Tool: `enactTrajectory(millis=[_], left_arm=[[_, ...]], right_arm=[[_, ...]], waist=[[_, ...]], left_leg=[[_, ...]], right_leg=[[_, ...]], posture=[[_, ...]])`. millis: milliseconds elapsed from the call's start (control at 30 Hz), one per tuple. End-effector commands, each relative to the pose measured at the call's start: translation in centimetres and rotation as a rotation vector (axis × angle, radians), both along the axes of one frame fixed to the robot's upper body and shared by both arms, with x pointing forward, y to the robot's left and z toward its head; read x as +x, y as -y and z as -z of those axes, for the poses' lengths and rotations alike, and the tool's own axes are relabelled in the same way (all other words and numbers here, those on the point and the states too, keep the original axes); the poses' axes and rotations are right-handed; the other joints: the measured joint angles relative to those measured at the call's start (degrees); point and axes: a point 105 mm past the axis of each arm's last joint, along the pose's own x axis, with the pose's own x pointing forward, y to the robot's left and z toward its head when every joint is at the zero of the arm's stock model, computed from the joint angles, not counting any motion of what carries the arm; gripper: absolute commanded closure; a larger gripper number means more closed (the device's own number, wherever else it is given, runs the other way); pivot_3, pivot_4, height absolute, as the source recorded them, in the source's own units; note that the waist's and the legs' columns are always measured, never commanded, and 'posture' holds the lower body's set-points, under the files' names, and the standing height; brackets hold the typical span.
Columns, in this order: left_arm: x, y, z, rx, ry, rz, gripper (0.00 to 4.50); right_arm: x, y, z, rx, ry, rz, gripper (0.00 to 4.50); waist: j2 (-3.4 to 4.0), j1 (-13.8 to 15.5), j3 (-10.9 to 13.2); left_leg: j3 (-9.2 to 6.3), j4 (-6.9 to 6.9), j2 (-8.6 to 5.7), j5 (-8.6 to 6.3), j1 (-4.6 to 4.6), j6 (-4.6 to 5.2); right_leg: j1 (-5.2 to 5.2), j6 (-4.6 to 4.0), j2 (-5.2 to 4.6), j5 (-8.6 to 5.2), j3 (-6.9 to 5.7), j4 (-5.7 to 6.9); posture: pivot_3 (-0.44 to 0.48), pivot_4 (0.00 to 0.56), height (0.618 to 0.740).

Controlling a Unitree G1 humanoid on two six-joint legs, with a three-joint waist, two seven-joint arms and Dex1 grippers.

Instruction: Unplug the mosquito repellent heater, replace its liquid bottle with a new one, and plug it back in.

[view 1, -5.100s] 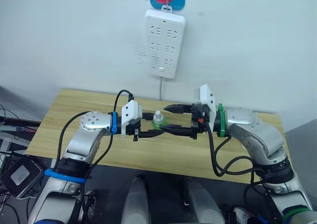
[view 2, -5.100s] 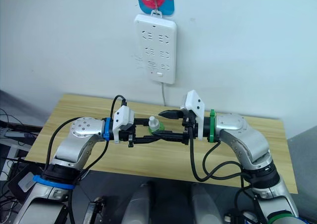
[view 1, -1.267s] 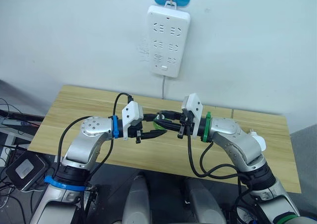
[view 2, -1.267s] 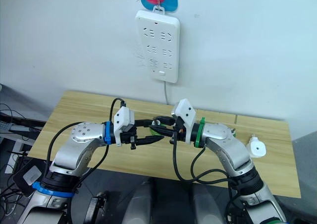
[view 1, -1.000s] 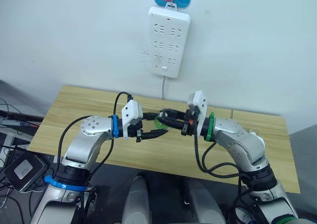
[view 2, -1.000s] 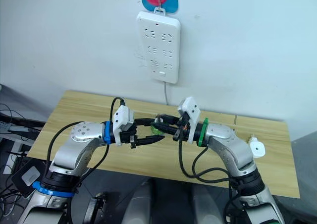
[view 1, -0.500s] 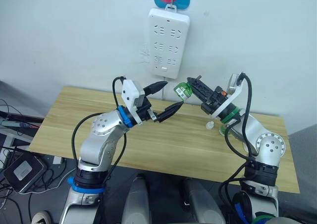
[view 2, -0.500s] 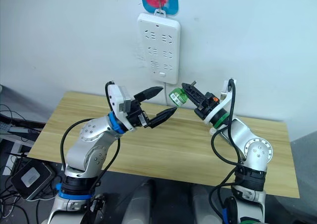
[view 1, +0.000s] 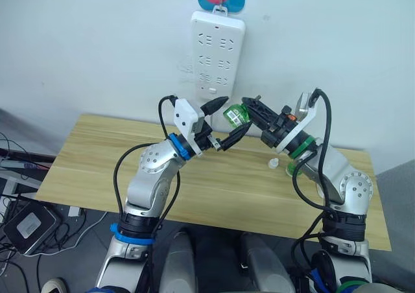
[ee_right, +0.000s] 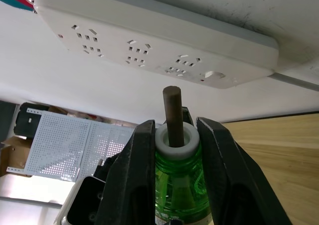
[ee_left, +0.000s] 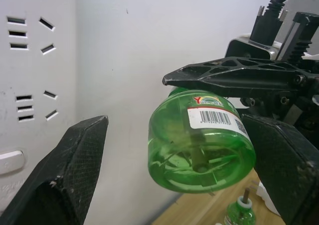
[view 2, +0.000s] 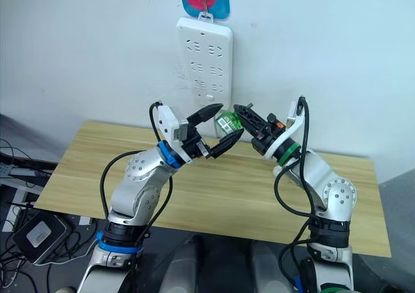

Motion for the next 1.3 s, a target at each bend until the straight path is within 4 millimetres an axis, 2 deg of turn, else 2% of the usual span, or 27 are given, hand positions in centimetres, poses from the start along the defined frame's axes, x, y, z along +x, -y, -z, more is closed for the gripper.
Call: enactTrajectory(millis=[33, 233, 400, 500, 600, 700, 833, 1033, 1067, 1200, 1300], left_arm=[[-0.5, 0.4, -0.7, -0.022, 0.038, 0.014, 0.39], [-0.5, 0.6, -0.6, -0.033, 0.030, 0.018, 2.15], [-0.4, 0.7, -0.5, -0.035, 0.027, 0.013, 2.23], [-0.2, 0.7, -0.6, -0.036, 0.026, 0.005, 2.23], [0.0, 0.7, -0.8, -0.037, 0.023, 0.001, 2.23], [0.0, 0.6, -0.8, -0.037, 0.013, 0.009, 2.23], [-0.3, -0.3, -0.2, -0.019, -0.037, 0.046, 2.23], [-0.5, -2.2, 1.1, -0.001, -0.095, 0.024, 2.23], [-0.7, -2.3, 1.3, -0.003, -0.105, 0.025, 2.23], [-1.7, -1.9, 1.8, -0.015, -0.133, 0.054, 2.23], [-2.2, -1.2, 1.9, -0.028, -0.139, 0.074, 2.23]], right_arm=[[-0.9, 0.0, -1.6, 0.024, 0.064, -0.016, 3.63], [-0.9, -0.1, -1.8, 0.037, 0.063, -0.014, 3.63], [-0.9, -0.1, -2.1, 0.042, 0.070, -0.013, 3.63], [-1.0, -0.5, -1.9, -0.015, 0.082, -0.017, 3.63], [-1.3, -0.7, -1.7, -0.048, 0.095, -0.039, 2.60], [-1.8, 0.0, -0.9, -0.169, 0.124, -0.071, 1.55], [-3.1, 4.1, 0.5, -0.448, 0.156, -0.113, 0.12], [-3.7, 11.7, 2.7, -0.820, 0.011, -0.062, 0.05], [-3.8, 13.0, 3.1, -0.885, -0.019, -0.045, 0.05], [-3.3, 18.7, 6.0, -1.235, -0.165, 0.055, 0.05], [-2.5, 21.5, 7.5, -1.342, -0.236, 0.120, 0.05]], waist=[[0.00, 0.00, 0.00], [0.00, -0.03, 0.00], [0.00, -0.06, 0.00], [0.00, -0.05, 0.00], [0.00, -0.05, 0.00], [0.00, -0.02, 0.00], [0.00, 0.27, 0.00], [0.01, -0.26, 0.00], [0.00, -0.29, 0.00], [0.03, -0.34, -0.01], [0.03, -0.31, -0.01]], left_leg=[[0.00, 0.00, 0.00, 0.00, 0.00, 0.00], [0.00, 0.00, 0.00, 0.00, 0.00, 0.00], [0.00, 0.00, 0.00, 0.01, 0.00, 0.00], [0.00, 0.00, 0.00, 0.01, 0.00, 0.00], [0.00, 0.00, 0.00, 0.01, 0.00, 0.01], [0.00, 0.00, 0.00, 0.01, 0.00, 0.01], [0.01, 0.00, -0.09, 0.01, -0.04, 0.02], [0.07, 0.00, -0.07, 0.00, -0.01, 0.04], [0.10, 0.01, -0.07, 0.00, 0.01, 0.04], [0.14, 0.05, -0.01, 0.01, 0.05, 0.05], [0.17, 0.13, 0.00, 0.02, 0.05, 0.04]], right_leg=[[0.00, 0.00, 0.00, 0.00, 0.00, 0.00], [0.00, 0.00, 0.00, 0.00, 0.01, 0.00], [0.00, 0.00, 0.01, 0.00, 0.00, 0.00], [0.00, 0.00, 0.01, 0.00, 0.01, 0.00], [0.00, 0.00, 0.01, 0.00, 0.01, 0.00], [0.00, 0.00, 0.01, 0.00, 0.01, 0.00], [0.00, 0.02, -0.04, 0.00, 0.06, -0.06], [0.01, 0.04, -0.03, -0.02, 0.14, -0.10], [0.00, 0.27, -0.03, -0.15, 0.17, -0.09], [0.01, 0.30, 0.00, -0.16, 0.20, -0.09], [0.02, 0.34, 0.00, -0.17, 0.22, -0.11]], posture=[[0.036, 0.253, 0.740], [0.035, 0.253, 0.740], [0.033, 0.254, 0.740], [0.032, 0.255, 0.740], [0.030, 0.259, 0.740], [0.028, 0.262, 0.740], [-0.001, 0.275, 0.740], [-0.034, 0.289, 0.740], [-0.041, 0.293, 0.740], [-0.041, 0.296, 0.740], [-0.032, 0.296, 0.740]])
